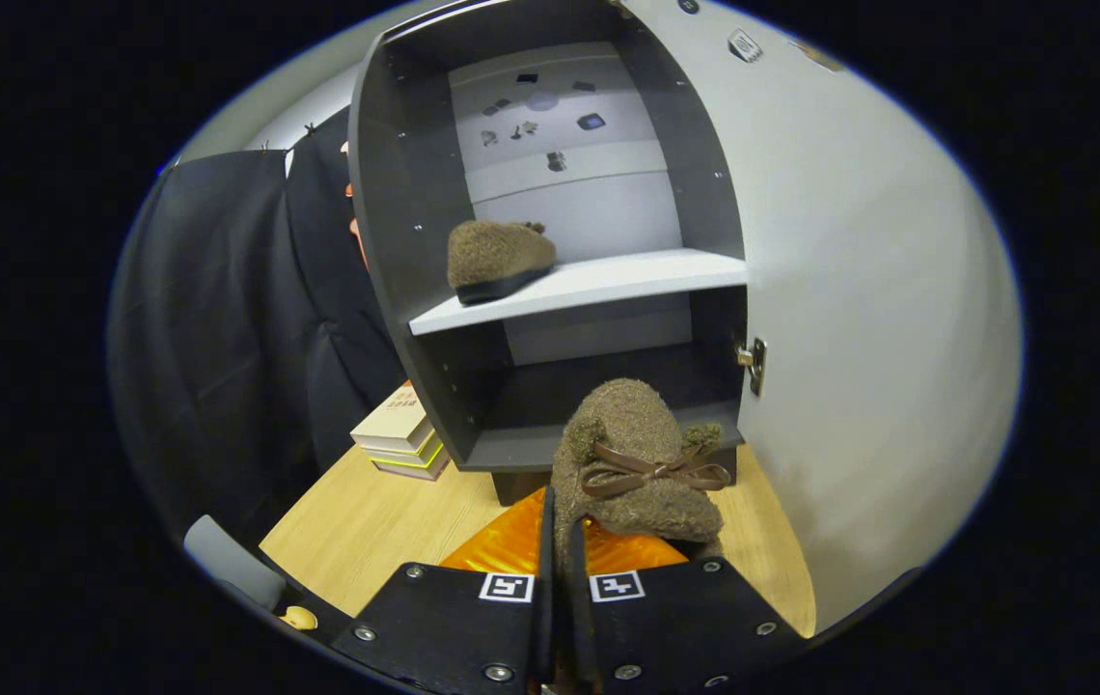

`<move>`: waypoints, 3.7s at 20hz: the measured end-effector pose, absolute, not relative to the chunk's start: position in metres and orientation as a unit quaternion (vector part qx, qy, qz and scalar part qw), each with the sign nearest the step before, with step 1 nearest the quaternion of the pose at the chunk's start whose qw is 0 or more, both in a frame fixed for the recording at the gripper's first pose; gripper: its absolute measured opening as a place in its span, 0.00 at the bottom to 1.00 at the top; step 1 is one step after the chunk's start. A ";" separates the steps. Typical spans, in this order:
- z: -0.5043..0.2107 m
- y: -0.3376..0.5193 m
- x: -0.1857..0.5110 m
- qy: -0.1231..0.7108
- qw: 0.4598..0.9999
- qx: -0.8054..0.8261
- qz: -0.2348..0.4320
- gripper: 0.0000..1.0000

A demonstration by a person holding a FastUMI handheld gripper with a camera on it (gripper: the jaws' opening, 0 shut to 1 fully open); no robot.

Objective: Open the shoe cabinet door, grab the shoes and put them into the shoe cabinet, then close the shoe cabinet door.

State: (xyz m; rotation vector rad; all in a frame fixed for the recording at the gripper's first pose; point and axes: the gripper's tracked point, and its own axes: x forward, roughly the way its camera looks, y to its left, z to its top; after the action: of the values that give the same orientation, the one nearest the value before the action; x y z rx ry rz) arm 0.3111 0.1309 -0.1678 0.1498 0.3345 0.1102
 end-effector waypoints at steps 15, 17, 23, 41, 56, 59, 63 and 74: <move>-0.013 0.131 0.410 0.093 0.994 0.011 0.057 0.07; -0.007 0.128 0.429 0.096 0.994 0.007 0.055 0.07; -0.005 0.112 0.493 0.115 0.993 -0.002 0.036 0.07; -0.056 0.082 0.610 0.187 0.982 0.000 0.002 0.21; -0.047 0.083 0.598 0.208 0.978 0.014 -0.019 0.48; -0.046 0.083 0.590 0.219 0.975 0.003 -0.025 0.48; -0.041 0.081 0.573 0.220 0.975 -0.008 -0.033 0.48; 0.031 0.108 0.455 0.117 0.992 -0.016 -0.037 0.49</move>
State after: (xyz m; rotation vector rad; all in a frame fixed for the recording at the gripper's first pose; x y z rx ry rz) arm 0.4555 0.1076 0.0311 -0.0313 0.2351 -0.0734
